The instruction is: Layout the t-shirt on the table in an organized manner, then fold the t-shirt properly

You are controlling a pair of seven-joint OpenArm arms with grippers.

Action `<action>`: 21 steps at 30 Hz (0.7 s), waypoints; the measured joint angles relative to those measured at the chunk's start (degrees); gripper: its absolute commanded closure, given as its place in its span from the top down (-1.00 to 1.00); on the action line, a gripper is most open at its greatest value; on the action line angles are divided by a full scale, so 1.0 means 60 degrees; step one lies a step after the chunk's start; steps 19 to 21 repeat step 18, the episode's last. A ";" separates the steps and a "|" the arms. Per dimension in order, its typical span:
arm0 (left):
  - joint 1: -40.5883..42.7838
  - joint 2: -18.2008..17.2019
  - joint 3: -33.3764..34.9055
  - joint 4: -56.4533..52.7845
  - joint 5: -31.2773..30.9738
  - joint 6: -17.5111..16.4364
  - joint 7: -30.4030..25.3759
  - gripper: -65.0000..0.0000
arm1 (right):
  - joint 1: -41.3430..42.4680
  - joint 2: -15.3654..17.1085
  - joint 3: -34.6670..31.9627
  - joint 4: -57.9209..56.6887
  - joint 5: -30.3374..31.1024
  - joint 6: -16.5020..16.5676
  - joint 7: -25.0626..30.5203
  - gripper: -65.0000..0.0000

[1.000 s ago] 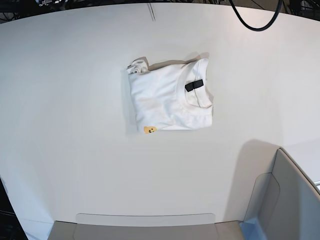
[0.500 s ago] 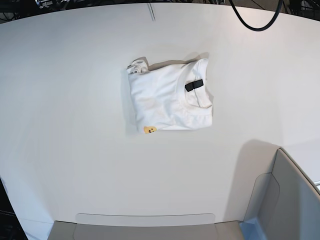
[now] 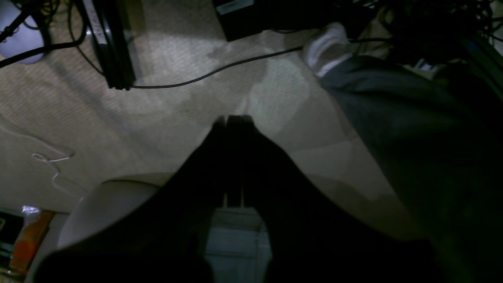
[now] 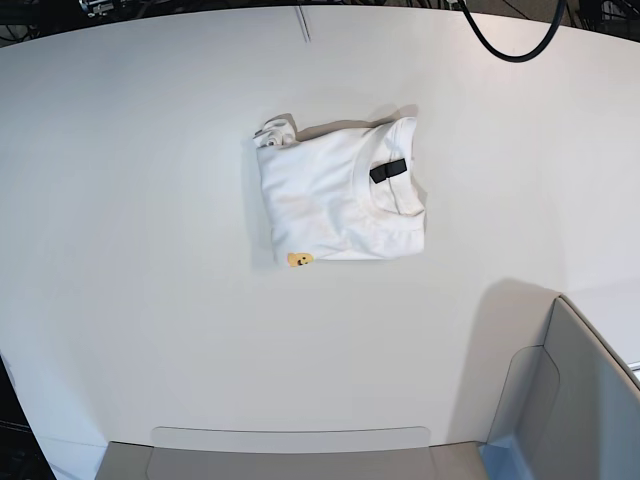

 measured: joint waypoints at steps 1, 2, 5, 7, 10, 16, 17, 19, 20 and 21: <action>0.0000 0.0022 0.0000 -0.0018 0.0004 0.0004 0.0000 -1.00 | -0.0007 0.0015 0.0000 0.0000 0.0004 0.0000 0.0000 -1.00; -0.0004 0.0029 0.0000 -0.0018 0.0000 0.0000 0.0004 -1.00 | -0.0022 0.0018 0.0000 0.0000 0.0004 0.0000 0.0004 -1.00; -0.0011 0.0069 0.0000 -0.0015 0.0000 0.0000 -0.0004 -1.00 | -0.0047 -0.0007 0.0000 0.0000 0.0004 0.0000 0.0007 -1.00; -0.0011 0.0069 0.0000 -0.0015 0.0004 -0.0004 0.0000 -1.00 | -0.0051 0.0004 0.0000 0.0000 0.0004 0.0000 0.0000 -1.00; -0.0004 0.0069 0.0000 -0.0015 0.0000 0.0000 0.0000 -1.00 | -0.0051 0.0047 -0.0004 0.0000 0.0004 0.0000 0.0000 -1.00; -0.0007 0.0073 0.0000 -0.0026 0.0000 0.0000 0.0000 -1.00 | -0.0055 0.0102 -0.0040 0.0000 -0.0025 0.0000 0.0000 -1.00; -0.0007 0.0073 0.0000 -0.0026 0.0000 0.0000 0.0000 -1.00 | -0.0055 0.0117 -0.0047 0.0000 -0.0025 0.0004 -0.0004 -1.00; -0.0007 0.0069 0.0000 -0.0026 0.0000 0.0000 0.0000 -1.00 | -0.0055 0.0135 -0.0047 0.0000 -0.0025 0.0000 0.0000 -1.00; -0.0007 0.0069 0.0000 -0.0026 0.0000 0.0000 0.0000 -1.00 | -0.0055 0.0135 -0.0047 0.0000 -0.0025 0.0000 0.0000 -1.00; -0.0007 0.0069 0.0000 -0.0026 0.0000 0.0000 0.0000 -1.00 | -0.0055 0.0135 -0.0047 0.0000 -0.0025 0.0000 0.0000 -1.00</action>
